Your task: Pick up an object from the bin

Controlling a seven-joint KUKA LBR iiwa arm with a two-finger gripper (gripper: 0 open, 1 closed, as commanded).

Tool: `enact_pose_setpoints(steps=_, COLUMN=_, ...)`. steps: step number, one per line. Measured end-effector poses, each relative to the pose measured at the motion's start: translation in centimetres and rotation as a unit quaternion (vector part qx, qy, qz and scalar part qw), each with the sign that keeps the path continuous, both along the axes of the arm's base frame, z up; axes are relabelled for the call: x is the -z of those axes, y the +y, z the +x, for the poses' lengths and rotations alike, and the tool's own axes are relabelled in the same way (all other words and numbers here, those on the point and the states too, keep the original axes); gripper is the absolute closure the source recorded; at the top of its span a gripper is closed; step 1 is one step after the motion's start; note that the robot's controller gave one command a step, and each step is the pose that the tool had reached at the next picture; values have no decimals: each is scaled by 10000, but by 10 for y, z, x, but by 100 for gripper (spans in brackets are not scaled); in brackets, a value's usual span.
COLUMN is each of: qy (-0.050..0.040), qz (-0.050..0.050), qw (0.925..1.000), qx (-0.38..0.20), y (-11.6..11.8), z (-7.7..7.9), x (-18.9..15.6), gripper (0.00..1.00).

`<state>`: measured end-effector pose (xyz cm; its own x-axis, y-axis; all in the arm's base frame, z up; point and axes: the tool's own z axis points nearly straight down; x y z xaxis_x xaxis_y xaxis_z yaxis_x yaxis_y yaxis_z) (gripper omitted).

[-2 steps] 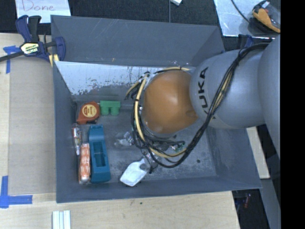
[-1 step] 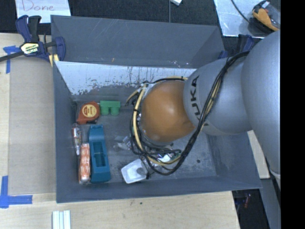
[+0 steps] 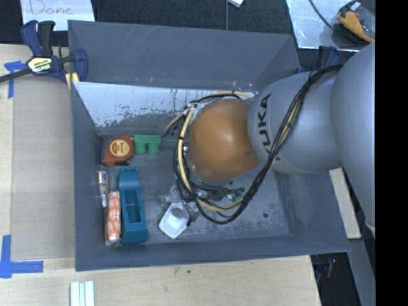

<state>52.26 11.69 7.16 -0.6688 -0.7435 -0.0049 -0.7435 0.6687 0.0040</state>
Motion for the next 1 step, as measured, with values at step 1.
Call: enact_pose_setpoints(steps=1, qy=-1, qz=1, qw=10000, qx=-28, y=0, z=1, x=0, gripper=100)
